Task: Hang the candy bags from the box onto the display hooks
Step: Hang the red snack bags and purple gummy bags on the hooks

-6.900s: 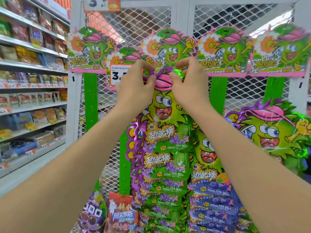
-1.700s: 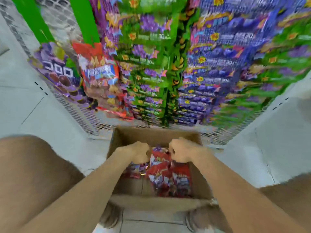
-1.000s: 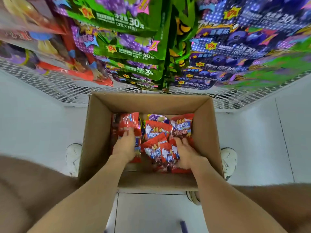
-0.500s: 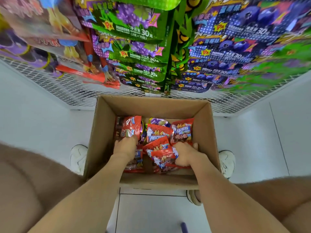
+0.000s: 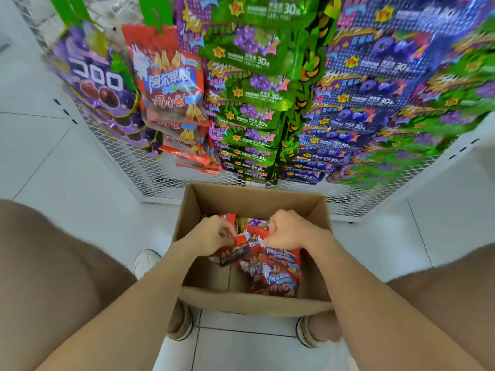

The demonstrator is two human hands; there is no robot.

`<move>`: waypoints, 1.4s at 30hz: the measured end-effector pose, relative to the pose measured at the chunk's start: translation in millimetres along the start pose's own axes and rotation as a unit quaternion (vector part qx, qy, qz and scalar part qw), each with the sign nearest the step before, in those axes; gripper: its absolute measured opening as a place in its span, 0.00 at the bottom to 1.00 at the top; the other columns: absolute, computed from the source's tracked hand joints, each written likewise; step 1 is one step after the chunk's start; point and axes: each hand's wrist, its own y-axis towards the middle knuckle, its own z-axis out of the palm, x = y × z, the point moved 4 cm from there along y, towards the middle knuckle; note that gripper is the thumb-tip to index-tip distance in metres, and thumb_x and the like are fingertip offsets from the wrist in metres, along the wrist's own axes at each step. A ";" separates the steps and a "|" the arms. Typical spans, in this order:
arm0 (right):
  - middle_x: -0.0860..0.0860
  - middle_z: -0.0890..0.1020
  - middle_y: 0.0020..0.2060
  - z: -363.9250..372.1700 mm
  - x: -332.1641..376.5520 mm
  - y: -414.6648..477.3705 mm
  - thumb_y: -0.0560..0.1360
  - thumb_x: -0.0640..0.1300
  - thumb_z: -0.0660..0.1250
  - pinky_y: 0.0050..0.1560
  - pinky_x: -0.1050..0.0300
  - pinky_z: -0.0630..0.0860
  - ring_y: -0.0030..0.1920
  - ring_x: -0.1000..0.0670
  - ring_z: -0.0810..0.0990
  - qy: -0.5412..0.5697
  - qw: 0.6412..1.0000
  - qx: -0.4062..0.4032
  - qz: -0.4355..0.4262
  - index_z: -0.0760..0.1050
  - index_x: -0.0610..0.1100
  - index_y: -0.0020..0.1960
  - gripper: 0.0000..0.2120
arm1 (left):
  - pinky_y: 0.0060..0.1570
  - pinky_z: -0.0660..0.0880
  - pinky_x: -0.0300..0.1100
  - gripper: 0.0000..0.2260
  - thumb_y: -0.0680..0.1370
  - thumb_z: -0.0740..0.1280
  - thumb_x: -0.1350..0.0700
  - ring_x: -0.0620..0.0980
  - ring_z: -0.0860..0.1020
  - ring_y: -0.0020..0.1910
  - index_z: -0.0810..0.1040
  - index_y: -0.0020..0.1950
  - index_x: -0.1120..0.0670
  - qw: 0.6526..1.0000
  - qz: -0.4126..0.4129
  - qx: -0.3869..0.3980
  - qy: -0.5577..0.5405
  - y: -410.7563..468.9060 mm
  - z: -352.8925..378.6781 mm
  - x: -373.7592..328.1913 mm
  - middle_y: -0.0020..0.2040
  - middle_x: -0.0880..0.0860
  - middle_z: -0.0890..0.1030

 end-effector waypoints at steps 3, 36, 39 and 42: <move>0.40 0.74 0.29 -24.7 21.0 -6.8 0.70 0.39 0.67 0.38 0.38 0.80 0.36 0.36 0.82 -0.058 0.998 0.012 -0.031 0.76 0.35 0.32 0.10 | 0.58 0.82 0.42 0.09 0.79 0.74 0.63 0.47 0.86 0.52 0.86 0.55 0.51 1.000 0.012 0.019 0.003 -7.7 -6.1 -10.2 0.51 0.51 0.88; 0.43 0.75 0.52 -31.5 15.9 -14.3 0.80 0.31 0.63 0.39 0.47 0.74 0.38 0.46 0.74 -0.218 0.974 0.032 -0.060 0.69 0.45 0.66 0.17 | 0.74 0.54 0.69 0.18 0.84 0.60 0.59 0.62 0.61 0.75 0.77 0.68 0.40 0.975 -0.015 0.061 0.215 25.4 48.1 -12.3 0.66 0.50 0.78; 0.47 0.73 0.46 -54.0 38.0 -30.8 0.76 0.29 0.66 0.34 0.48 0.71 0.39 0.46 0.75 -0.209 0.972 -0.016 -0.108 0.60 0.53 0.66 0.29 | 0.73 0.61 0.62 0.15 0.86 0.58 0.52 0.58 0.69 0.73 0.78 0.71 0.43 0.998 -0.009 -0.002 0.062 7.5 0.2 -38.6 0.66 0.49 0.80; 0.46 0.77 0.47 -82.1 70.5 -54.5 0.74 0.32 0.72 0.39 0.50 0.78 0.41 0.52 0.78 -0.093 0.973 -0.072 -0.200 0.62 0.58 0.69 0.34 | 0.66 0.75 0.49 0.13 0.87 0.61 0.58 0.52 0.80 0.63 0.80 0.69 0.57 0.986 0.035 0.013 -0.163 -18.5 -50.8 -72.8 0.61 0.54 0.84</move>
